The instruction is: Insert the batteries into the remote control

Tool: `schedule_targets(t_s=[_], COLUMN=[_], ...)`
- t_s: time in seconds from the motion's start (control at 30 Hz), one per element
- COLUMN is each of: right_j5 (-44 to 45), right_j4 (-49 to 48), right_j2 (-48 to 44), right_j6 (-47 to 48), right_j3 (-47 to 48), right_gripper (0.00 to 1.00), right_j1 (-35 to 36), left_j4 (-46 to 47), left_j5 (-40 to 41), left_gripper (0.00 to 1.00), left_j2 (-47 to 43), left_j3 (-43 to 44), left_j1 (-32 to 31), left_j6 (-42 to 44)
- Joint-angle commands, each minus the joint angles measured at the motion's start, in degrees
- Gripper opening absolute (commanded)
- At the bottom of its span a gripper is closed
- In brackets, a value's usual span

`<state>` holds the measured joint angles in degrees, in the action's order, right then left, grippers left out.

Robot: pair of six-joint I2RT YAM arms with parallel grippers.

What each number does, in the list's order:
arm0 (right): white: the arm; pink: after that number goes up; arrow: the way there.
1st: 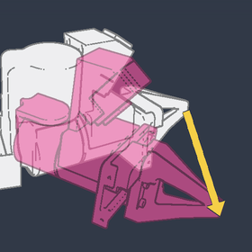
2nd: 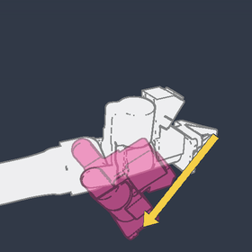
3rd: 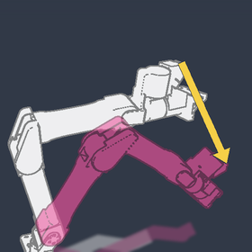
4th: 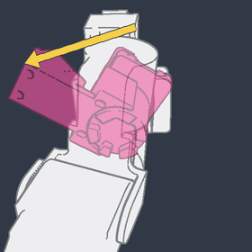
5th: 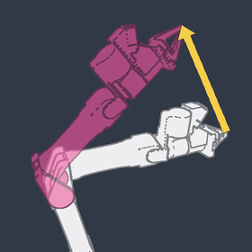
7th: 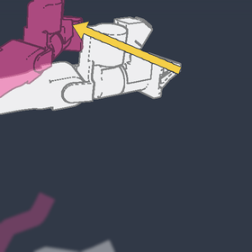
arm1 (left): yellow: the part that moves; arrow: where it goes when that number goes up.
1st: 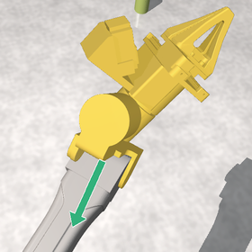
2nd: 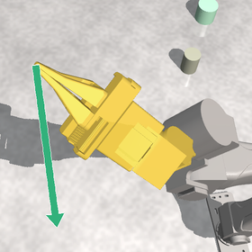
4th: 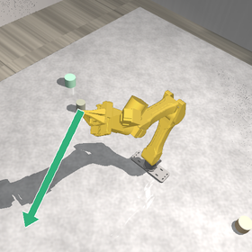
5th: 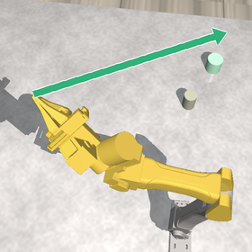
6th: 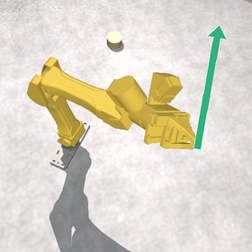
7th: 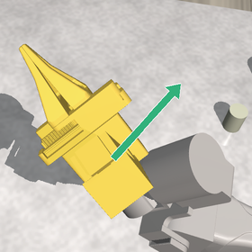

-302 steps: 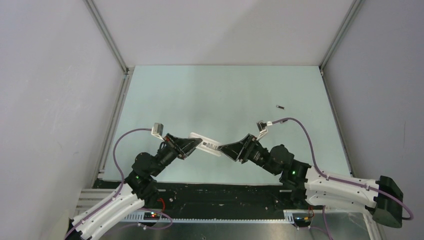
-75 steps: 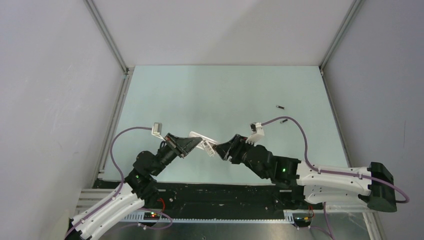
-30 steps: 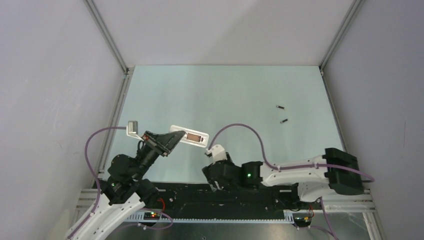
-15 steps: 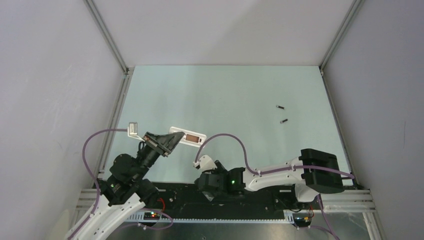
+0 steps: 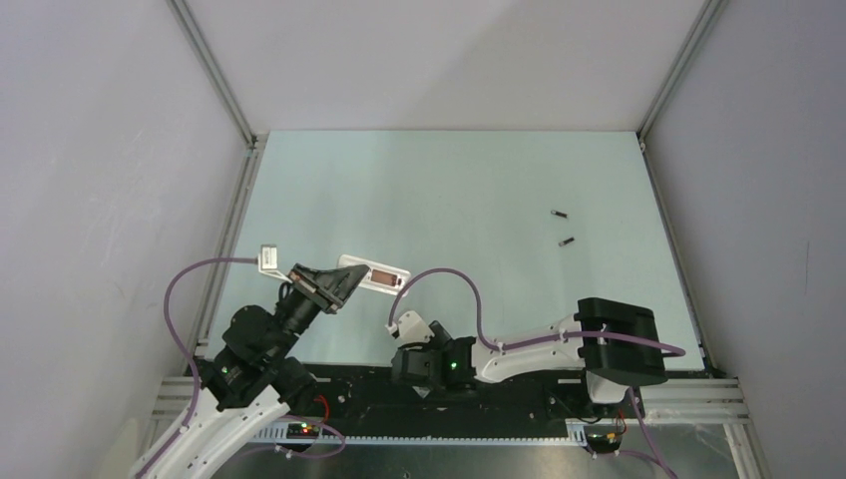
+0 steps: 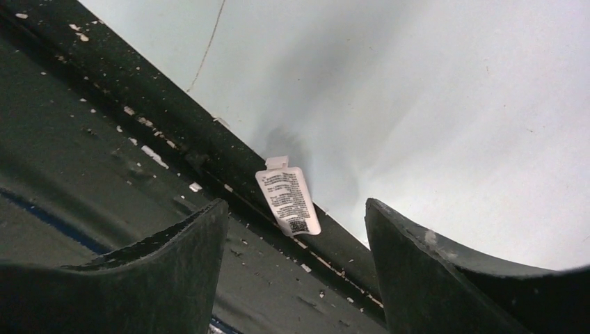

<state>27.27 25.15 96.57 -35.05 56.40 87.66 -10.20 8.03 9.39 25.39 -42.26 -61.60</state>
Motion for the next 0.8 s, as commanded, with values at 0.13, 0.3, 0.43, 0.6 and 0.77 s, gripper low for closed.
schedule_targets(t_s=[0.13, 0.3, 0.43, 0.6, 0.77], right_j5=[1.52, 1.32, 1.17, 0.64, 0.52], right_j4=[0.88, 0.95, 1.23, 1.45, 1.86], right_j2=[2.53, 3.39, 4.26, 5.25, 5.98], right_j6=[-1.62, -1.51, -1.71, -1.8, -1.54], right_j3=[1.76, 1.71, 1.74, 2.1, 2.73], right_gripper=[0.74, 0.72, 0.67, 0.59, 0.48], right_j1=[-1.64, -1.93, -1.89, -1.77, -1.77], left_j4=[4.61, 5.18, 5.64, 5.94, 6.7], left_j5=[-1.31, -1.34, -1.69, -1.7, -2.08], left_gripper=[0.0, 0.0, 0.0, 0.0, 0.0], left_j2=[0.85, 1.26, 1.58, 1.6, 1.72], left_j3=[1.05, 1.07, 1.07, 0.63, 0.2], left_j1=[-0.16, -0.15, -0.12, -0.1, -0.11], left_j6=[-0.62, -0.61, -0.58, -0.75, -1.31])
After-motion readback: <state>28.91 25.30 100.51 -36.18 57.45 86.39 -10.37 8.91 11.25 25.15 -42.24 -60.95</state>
